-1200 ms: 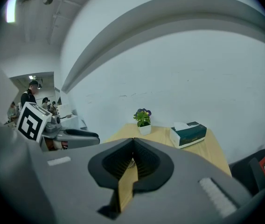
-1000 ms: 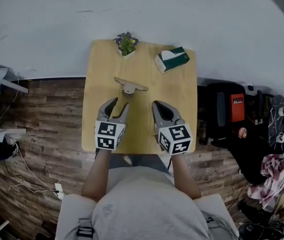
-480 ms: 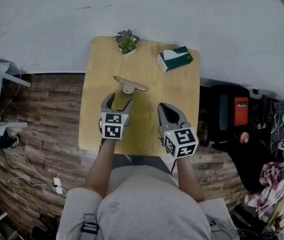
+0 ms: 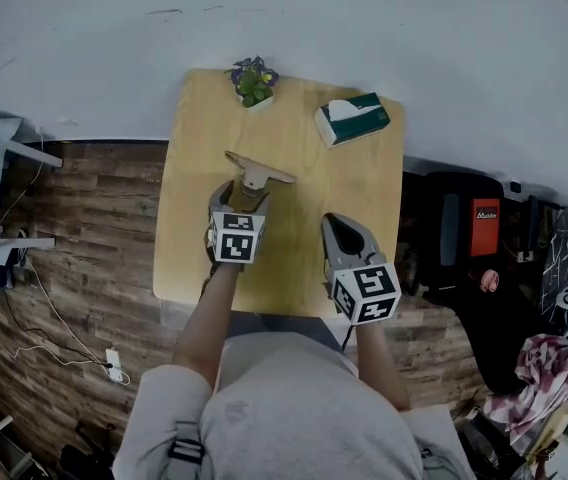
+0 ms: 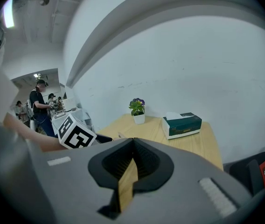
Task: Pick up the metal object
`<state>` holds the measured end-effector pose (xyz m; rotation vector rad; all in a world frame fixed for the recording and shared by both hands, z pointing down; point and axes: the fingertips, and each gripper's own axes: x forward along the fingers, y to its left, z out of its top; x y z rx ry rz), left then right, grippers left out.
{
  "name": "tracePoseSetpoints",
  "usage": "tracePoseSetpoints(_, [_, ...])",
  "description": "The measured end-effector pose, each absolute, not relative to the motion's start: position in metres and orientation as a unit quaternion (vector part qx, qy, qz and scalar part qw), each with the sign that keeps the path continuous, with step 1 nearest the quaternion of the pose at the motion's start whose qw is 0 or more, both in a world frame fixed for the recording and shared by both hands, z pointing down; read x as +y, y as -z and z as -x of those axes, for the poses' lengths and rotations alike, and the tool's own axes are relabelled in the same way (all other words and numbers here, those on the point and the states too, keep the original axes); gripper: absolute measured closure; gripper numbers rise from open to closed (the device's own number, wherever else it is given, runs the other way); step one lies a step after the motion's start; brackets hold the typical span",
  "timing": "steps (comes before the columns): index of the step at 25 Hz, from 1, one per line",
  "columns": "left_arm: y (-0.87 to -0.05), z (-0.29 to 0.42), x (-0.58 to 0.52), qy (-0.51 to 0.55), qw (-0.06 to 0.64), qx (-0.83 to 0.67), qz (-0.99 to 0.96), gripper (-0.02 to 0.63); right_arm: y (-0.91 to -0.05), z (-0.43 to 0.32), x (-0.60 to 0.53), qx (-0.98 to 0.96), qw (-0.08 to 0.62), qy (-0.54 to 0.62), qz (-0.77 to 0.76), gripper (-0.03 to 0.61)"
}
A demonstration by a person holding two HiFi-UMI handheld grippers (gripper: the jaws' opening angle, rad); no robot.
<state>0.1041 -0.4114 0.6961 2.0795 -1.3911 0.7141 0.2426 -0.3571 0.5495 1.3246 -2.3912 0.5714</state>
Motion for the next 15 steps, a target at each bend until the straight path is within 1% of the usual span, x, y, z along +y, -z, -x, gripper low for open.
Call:
tracePoseSetpoints(4, [-0.695, -0.105, -0.424, -0.27, 0.255, -0.521, -0.768, 0.262, -0.553, -0.247, -0.361, -0.842, 0.176, -0.204, -0.468, 0.577])
tracePoseSetpoints(15, [-0.702, -0.113, -0.443, -0.282, 0.251, -0.522, -0.765, 0.261, -0.559, -0.253, -0.372, -0.841, 0.177, -0.211, -0.466, 0.577])
